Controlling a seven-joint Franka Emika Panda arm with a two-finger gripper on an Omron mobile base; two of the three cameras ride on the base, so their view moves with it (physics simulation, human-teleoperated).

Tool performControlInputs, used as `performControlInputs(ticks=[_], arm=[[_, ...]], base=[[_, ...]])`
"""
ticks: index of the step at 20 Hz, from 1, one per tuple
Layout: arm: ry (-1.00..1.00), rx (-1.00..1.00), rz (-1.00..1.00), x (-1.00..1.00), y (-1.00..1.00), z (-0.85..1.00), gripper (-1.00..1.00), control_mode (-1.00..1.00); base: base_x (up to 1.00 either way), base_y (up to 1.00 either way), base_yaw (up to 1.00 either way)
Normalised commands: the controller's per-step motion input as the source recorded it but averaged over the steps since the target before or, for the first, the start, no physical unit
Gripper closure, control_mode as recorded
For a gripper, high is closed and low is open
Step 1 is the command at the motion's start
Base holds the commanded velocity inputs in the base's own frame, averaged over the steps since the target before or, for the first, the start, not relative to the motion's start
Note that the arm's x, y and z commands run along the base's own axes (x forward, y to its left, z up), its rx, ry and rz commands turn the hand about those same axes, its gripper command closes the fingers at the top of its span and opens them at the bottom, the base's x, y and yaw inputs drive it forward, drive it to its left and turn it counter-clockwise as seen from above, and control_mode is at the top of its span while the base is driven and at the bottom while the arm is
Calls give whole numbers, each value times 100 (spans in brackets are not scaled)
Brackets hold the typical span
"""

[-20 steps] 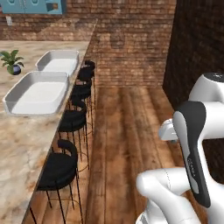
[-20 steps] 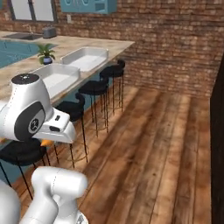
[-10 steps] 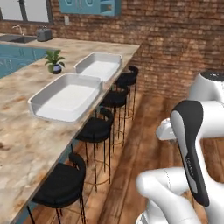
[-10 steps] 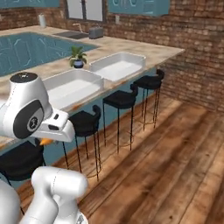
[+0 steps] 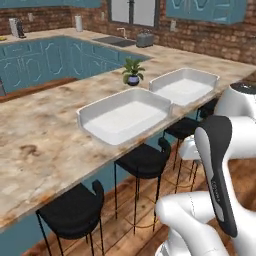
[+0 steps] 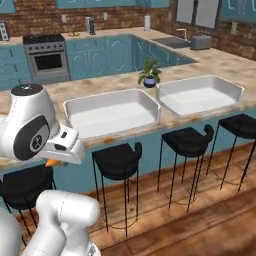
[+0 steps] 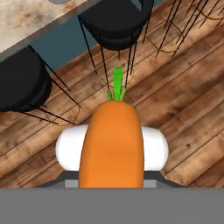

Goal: Place the cold items (carrot and sweet potato) from the fridge in one tupperware on the dining counter. Place the warm items (kebab skewer and hot dog) in the stove area in another tupperware.

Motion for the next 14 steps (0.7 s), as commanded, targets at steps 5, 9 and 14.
performControlInputs(ticks=[5, 9, 14], arm=[[0, 0, 0, 0, 0, 0, 100, 100], [0, 0, 0, 0, 0, 0, 100, 100], [0, 0, 0, 0, 0, 0, 100, 100]], base=[[29, -40, 90], [7, -61, 84], [-3, -100, 48]])
